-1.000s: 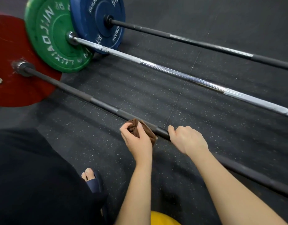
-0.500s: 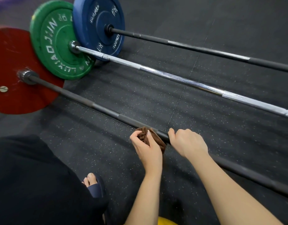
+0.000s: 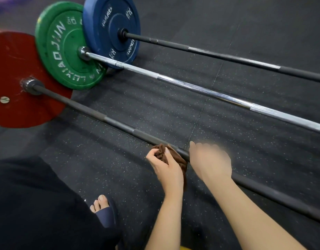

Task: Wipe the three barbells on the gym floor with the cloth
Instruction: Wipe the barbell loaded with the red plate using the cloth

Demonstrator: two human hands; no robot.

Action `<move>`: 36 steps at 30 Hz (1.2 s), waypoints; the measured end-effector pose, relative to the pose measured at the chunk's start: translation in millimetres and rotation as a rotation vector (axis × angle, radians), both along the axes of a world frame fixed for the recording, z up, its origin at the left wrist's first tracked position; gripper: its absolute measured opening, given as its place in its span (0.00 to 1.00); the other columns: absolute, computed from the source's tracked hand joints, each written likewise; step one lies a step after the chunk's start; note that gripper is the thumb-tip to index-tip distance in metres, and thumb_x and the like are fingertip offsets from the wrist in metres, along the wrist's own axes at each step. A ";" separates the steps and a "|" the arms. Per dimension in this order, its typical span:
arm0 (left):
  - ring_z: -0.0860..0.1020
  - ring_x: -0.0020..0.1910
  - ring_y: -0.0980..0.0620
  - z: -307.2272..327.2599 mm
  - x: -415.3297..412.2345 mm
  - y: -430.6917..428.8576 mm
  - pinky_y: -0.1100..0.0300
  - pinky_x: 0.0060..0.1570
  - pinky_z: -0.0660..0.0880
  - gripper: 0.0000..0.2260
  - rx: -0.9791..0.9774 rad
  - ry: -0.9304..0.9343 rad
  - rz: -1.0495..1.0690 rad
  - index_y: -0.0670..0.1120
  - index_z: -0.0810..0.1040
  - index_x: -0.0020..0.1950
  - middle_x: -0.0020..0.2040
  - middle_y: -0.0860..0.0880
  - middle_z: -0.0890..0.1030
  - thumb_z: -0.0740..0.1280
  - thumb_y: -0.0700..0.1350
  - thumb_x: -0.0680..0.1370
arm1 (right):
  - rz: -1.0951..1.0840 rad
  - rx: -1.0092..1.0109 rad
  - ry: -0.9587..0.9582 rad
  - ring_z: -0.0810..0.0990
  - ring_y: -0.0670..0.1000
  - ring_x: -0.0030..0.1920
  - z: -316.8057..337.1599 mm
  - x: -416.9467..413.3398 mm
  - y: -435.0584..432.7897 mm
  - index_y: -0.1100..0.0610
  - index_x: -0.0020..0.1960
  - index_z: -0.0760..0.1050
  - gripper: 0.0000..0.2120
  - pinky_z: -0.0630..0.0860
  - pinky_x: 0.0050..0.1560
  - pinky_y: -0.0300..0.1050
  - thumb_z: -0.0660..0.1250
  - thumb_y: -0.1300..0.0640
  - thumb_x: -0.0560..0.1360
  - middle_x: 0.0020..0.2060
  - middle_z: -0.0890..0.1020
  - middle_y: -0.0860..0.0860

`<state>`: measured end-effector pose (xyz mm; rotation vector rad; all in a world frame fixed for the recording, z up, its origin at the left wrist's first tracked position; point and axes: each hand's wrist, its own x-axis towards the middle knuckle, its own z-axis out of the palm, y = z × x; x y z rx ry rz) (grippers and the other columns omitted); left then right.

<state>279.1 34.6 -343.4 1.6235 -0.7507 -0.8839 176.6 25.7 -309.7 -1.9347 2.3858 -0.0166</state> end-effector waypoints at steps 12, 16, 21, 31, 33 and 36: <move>0.79 0.55 0.52 -4.2 41.7 -34.1 0.46 0.59 0.78 0.07 -0.012 0.005 0.080 0.58 0.67 0.57 0.58 0.50 0.77 0.64 0.50 0.84 | 0.003 0.072 -0.079 0.72 0.56 0.33 1.8 -3.8 -3.0 0.52 0.38 0.70 0.27 0.68 0.38 0.49 0.44 0.37 0.84 0.29 0.73 0.48; 0.78 0.55 0.52 0.4 24.4 -19.9 0.50 0.54 0.79 0.08 -0.009 0.005 0.049 0.64 0.65 0.54 0.59 0.52 0.75 0.62 0.51 0.84 | 0.000 0.070 -0.083 0.73 0.57 0.33 2.9 -2.3 -4.4 0.51 0.37 0.71 0.28 0.69 0.40 0.50 0.44 0.38 0.84 0.28 0.73 0.48; 0.78 0.55 0.54 -0.8 13.9 -10.5 0.57 0.50 0.78 0.07 0.005 0.014 0.007 0.60 0.65 0.58 0.59 0.53 0.75 0.62 0.50 0.84 | 0.020 0.095 -0.064 0.72 0.56 0.32 4.6 -2.1 -5.1 0.50 0.40 0.74 0.27 0.68 0.40 0.50 0.43 0.39 0.83 0.29 0.74 0.48; 0.77 0.56 0.53 1.1 40.6 -33.1 0.64 0.50 0.76 0.06 -0.037 -0.062 0.070 0.55 0.66 0.58 0.61 0.50 0.75 0.63 0.48 0.84 | -0.015 0.143 -0.073 0.66 0.51 0.27 11.9 -1.2 0.3 0.52 0.37 0.73 0.30 0.67 0.39 0.49 0.42 0.39 0.84 0.28 0.73 0.49; 0.77 0.55 0.54 3.5 32.1 -28.4 0.57 0.52 0.77 0.06 -0.021 -0.066 0.078 0.56 0.66 0.58 0.61 0.51 0.74 0.62 0.48 0.84 | -0.019 0.138 -0.076 0.67 0.51 0.27 12.2 -1.0 -0.5 0.53 0.35 0.71 0.30 0.66 0.38 0.49 0.42 0.39 0.84 0.27 0.73 0.49; 0.76 0.54 0.60 6.3 14.5 -14.3 0.61 0.49 0.77 0.06 0.001 -0.063 0.041 0.56 0.65 0.58 0.60 0.53 0.72 0.62 0.48 0.85 | -0.005 0.133 -0.058 0.66 0.51 0.26 12.7 -0.1 -2.2 0.52 0.33 0.68 0.29 0.66 0.38 0.49 0.43 0.39 0.84 0.27 0.73 0.48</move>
